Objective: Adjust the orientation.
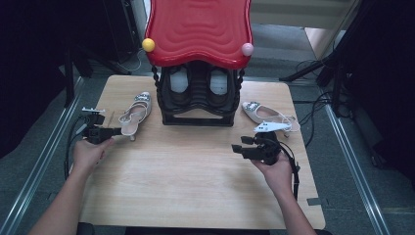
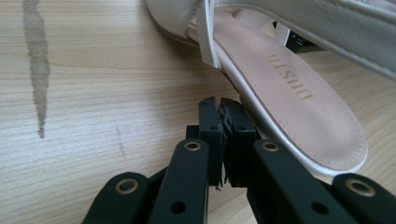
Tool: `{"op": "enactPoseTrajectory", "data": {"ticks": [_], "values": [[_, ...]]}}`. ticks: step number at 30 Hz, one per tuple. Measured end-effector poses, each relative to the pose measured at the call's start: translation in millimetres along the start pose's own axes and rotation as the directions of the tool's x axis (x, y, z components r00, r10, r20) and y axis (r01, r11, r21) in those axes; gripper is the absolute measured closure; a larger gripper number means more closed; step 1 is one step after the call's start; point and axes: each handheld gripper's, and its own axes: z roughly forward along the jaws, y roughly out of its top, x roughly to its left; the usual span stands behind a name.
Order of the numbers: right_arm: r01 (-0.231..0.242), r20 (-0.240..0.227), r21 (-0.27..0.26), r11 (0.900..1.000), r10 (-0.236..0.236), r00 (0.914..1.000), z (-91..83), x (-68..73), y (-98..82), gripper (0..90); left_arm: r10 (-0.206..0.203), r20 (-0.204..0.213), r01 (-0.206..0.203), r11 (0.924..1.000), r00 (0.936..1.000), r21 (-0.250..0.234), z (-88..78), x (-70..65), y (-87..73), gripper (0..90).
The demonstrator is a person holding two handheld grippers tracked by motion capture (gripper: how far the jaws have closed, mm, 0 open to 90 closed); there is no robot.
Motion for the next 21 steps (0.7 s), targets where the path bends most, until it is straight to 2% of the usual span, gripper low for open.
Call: {"op": "enactPoseTrajectory", "data": {"ticks": [5, 11, 18, 21], "values": [[-0.001, 0.004, -0.001, 1.0, 0.001, 1.0, -0.4, -0.3, 0.0, 45.6, 0.003, 0.004, -0.003, 1.0, 1.0, -0.005, 2.1, -6.3, 1.0, 88.0], [0.001, 0.003, 0.001, 1.0, -0.001, 1.0, 0.0, 0.5, 0.0, 45.6, 0.031, 0.003, -0.031, 0.9994, 0.9995, 0.014, 5.6, -14.0, 1.6, 85.5], [0.0, 0.006, -0.002, 1.0, 0.0, 1.0, -1.4, -0.1, -0.2, 45.6, 0.021, -0.028, -0.021, 0.9997, 0.9994, 0.012, 2.5, -10.2, 3.2, 71.2], [-0.003, 0.009, -0.003, 1.0, 0.003, 1.0, -2.2, -0.4, -0.2, 45.7, 0.04, -0.052, -0.04, 0.9992, 0.9978, 0.004, -1.0, -10.3, 4.8, 66.8]]}}
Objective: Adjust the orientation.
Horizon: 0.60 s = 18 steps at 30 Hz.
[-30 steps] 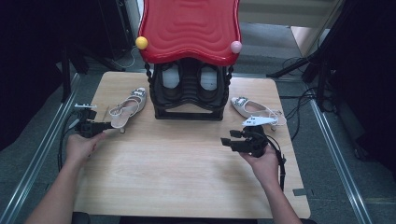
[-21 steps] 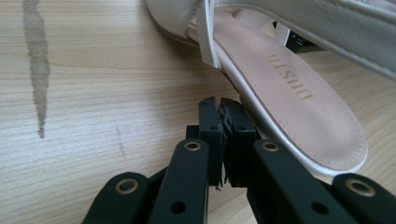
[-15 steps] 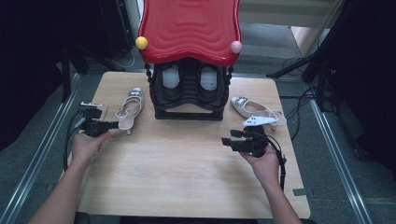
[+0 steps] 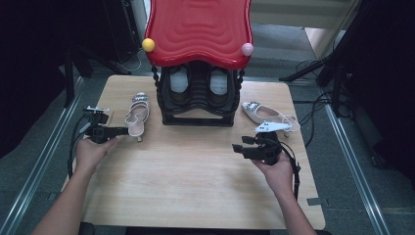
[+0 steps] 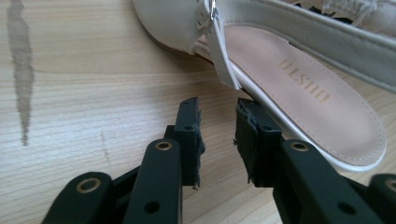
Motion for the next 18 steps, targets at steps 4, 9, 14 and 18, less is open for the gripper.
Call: {"op": "enactPoseTrajectory", "data": {"ticks": [4, 9, 14, 18], "values": [[0.004, 0.001, 0.0, 1.0, -0.004, 1.0, 0.2, 0.1, 0.0, 45.7, -0.016, 0.007, 0.017, 0.9991, 0.9998, -0.04, -8.4, 3.2, 3.7, 57.6], [0.006, 0.001, 0.005, 1.0, -0.006, 1.0, 1.0, 1.3, -0.1, 45.7, -0.041, 0.018, 0.043, 0.9925, 0.999, -0.115, -21.4, 5.6, 9.1, 53.8], [0.008, 0.001, 0.004, 1.0, -0.008, 1.0, 1.0, 1.4, 0.0, 45.7, -0.041, 0.017, 0.043, 0.9897, 0.999, -0.136, -27.1, 3.3, 13.2, 50.0], [0.008, 0.003, 0.003, 1.0, -0.008, 1.0, 0.8, 1.1, -0.1, 45.7, -0.015, -0.014, 0.013, 0.9911, 0.9998, -0.133, -29.9, -1.2, 17.8, 46.2]]}}
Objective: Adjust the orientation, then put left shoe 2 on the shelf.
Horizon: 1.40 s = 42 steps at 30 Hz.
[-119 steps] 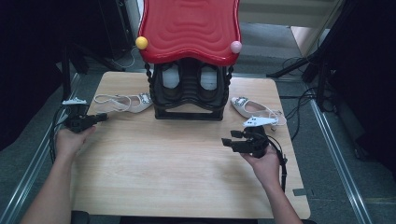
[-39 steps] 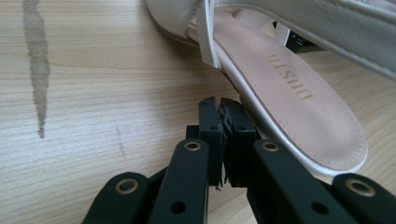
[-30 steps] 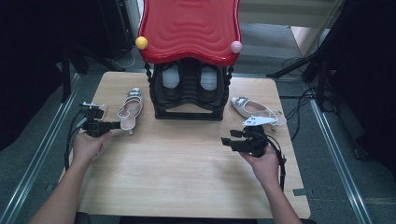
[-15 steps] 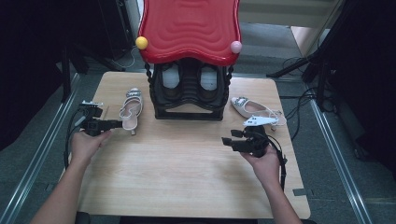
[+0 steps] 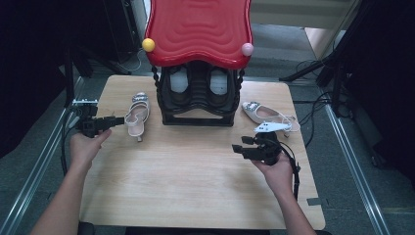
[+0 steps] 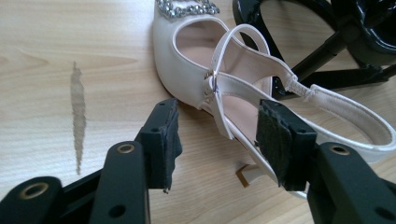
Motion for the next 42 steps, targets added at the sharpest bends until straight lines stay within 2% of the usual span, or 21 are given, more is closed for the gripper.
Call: {"op": "enactPoseTrajectory", "data": {"ticks": [1, 5, 8, 13, 17, 20, 23, 26, 30, 36, 42], "values": [[-0.003, 0.0, 0.002, 1.0, 0.003, 1.0, 0.1, 0.1, -0.2, 45.7, 0.001, 0.004, -0.001, 0.9999, 1.0, 0.014, 0.6, -1.0, 2.7, 45.4], [-0.004, 0.001, 0.002, 1.0, 0.004, 1.0, -0.7, -0.4, -1.0, 45.7, 0.006, 0.003, -0.006, 0.9999, 1.0, 0.008, 2.9, -3.8, 6.5, 43.5], [-0.009, 0.005, 0.002, 1.0, 0.009, 1.0, -1.3, -1.3, -1.8, 46.0, -0.006, 0.01, 0.006, 1.0, 0.9999, 0.004, 4.3, -5.7, 10.4, 40.2], [-0.006, 0.006, 0.004, 1.0, 0.006, 1.0, -2.1, -0.9, -2.6, 46.4, -0.023, 0.017, 0.023, 0.9997, 0.9996, 0.005, 5.0, -6.6, 14.6, 40.4], [-0.011, 0.006, 0.006, 1.0, 0.011, 0.9999, -1.8, -1.3, -5.3, 46.5, -0.01, 0.009, 0.01, 0.9999, 0.9999, 0.005, 8.0, -10.3, 22.7, 41.0], [-0.009, 0.009, 0.011, 1.0, 0.009, 0.9999, -1.9, -1.0, -6.4, 46.6, 0.008, -0.008, -0.008, 0.9999, 0.9999, -0.012, 8.2, -13.6, 27.4, 41.4], [-0.011, 0.013, 0.007, 1.0, 0.011, 0.9999, -3.6, -1.5, -7.4, 46.6, 0.022, -0.019, -0.023, 0.9996, 0.9996, -0.018, 9.8, -18.6, 39.0, 41.3], [-0.014, 0.015, 0.003, 1.0, 0.014, 0.9998, -4.7, -2.2, -7.2, 46.5, 0.02, -0.035, -0.021, 0.9995, 0.9992, -0.025, 12.5, -22.5, 43.9, 41.1], [-0.016, 0.019, 0.001, 1.0, 0.016, 0.9997, -4.8, -2.6, -6.8, 46.5, 0.026, -0.056, -0.028, 0.9991, 0.9981, -0.033, 18.1, -24.3, 44.7, 42.9], [-0.016, 0.023, -0.005, 1.0, 0.016, 0.9996, -5.5, -3.1, -6.5, 46.5, 0.014, -0.116, -0.015, 0.9998, 0.9932, -0.013, 37.6, -23.8, 33.8, 44.3], [-0.017, 0.023, -0.008, 1.0, 0.018, 0.9996, -7.0, -3.7, -6.6, 46.5, 0.008, -0.13, -0.006, 0.9999, 0.9915, 0.014, 45.9, -19.3, 24.4, 44.2]]}}
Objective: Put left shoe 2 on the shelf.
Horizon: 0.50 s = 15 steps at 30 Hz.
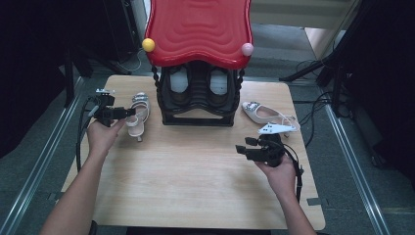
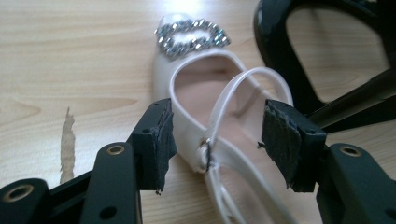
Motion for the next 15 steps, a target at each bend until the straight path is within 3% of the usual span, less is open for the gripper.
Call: {"op": "enactPoseTrajectory", "data": {"ticks": [3, 6, 8, 11, 15], "values": [[0.0, 0.001, 0.0, 1.0, 0.0, 1.0, 0.4, 0.4, 0.1, 46.5, 0.009, -0.006, -0.009, 0.9999, 0.9999, 0.005, 2.4, 1.4, -2.2, 44.7], [0.001, 0.003, 0.0, 1.0, -0.001, 1.0, 1.0, 0.9, 0.3, 46.4, -0.009, -0.021, 0.009, 0.9999, 0.9997, 0.005, 4.9, 2.2, -4.7, 47.1], [0.005, 0.005, 0.001, 1.0, -0.005, 1.0, 1.3, 0.9, 0.4, 46.4, 0.005, -0.033, -0.004, 1.0, 0.9995, 0.007, 5.6, 2.1, -5.2, 47.2], [0.008, 0.005, 0.002, 1.0, -0.008, 1.0, 1.5, 1.0, 0.4, 46.4, -0.007, -0.043, 0.008, 0.9995, 0.999, 0.032, 12.2, -0.2, -6.1, 47.6], [0.006, 0.008, 0.0, 1.0, -0.006, 1.0, 0.7, 1.2, 0.3, 46.4, -0.013, -0.055, 0.014, 0.9996, 0.9984, 0.026, 14.6, -4.0, -4.2, 50.8]]}}
